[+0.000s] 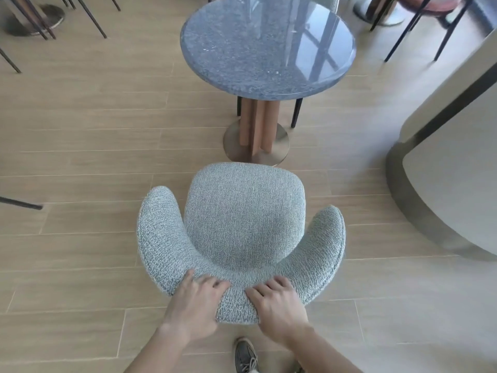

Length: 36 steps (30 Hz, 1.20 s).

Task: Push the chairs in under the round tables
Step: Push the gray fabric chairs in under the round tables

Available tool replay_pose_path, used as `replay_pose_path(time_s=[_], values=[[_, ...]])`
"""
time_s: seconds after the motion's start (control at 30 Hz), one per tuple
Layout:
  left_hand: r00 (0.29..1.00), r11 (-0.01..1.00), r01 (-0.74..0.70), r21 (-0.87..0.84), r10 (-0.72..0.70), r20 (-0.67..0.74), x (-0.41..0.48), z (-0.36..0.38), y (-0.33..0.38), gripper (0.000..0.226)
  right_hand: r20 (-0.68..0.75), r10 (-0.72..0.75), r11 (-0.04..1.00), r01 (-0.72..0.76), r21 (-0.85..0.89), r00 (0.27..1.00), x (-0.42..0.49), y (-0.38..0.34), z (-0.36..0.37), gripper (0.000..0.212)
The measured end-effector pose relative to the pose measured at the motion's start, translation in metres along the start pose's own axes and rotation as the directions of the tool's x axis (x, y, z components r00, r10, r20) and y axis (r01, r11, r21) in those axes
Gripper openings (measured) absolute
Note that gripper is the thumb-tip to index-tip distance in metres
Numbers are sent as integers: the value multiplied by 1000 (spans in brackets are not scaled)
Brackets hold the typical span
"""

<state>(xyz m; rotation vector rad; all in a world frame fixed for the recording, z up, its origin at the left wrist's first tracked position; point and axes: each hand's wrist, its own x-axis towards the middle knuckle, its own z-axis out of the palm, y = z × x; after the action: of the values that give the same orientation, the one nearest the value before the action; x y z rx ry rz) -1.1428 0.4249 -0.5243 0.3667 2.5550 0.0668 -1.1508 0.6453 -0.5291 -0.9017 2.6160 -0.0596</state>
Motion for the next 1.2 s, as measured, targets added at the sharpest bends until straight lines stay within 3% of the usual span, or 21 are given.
replay_pose_path(time_s=[0.33, 0.77, 1.0, 1.2], values=[[997, 996, -20, 82, 26, -79, 110, -79, -97, 86, -48, 76, 997, -77, -28, 996, 154, 43, -56, 44], [995, 987, -21, 162, 36, -89, 166, -112, -139, 85, -59, 80, 996, -81, -21, 995, 221, 69, -83, 43], [992, 985, -83, 153, 97, -82, 170, -113, -166, 84, -37, 125, 992, -126, -5, 991, 237, 51, -86, 44], [983, 972, -158, 175, 172, -70, 159, -114, -227, 84, -87, 237, 971, -234, 40, 968, 263, -10, -85, 43]])
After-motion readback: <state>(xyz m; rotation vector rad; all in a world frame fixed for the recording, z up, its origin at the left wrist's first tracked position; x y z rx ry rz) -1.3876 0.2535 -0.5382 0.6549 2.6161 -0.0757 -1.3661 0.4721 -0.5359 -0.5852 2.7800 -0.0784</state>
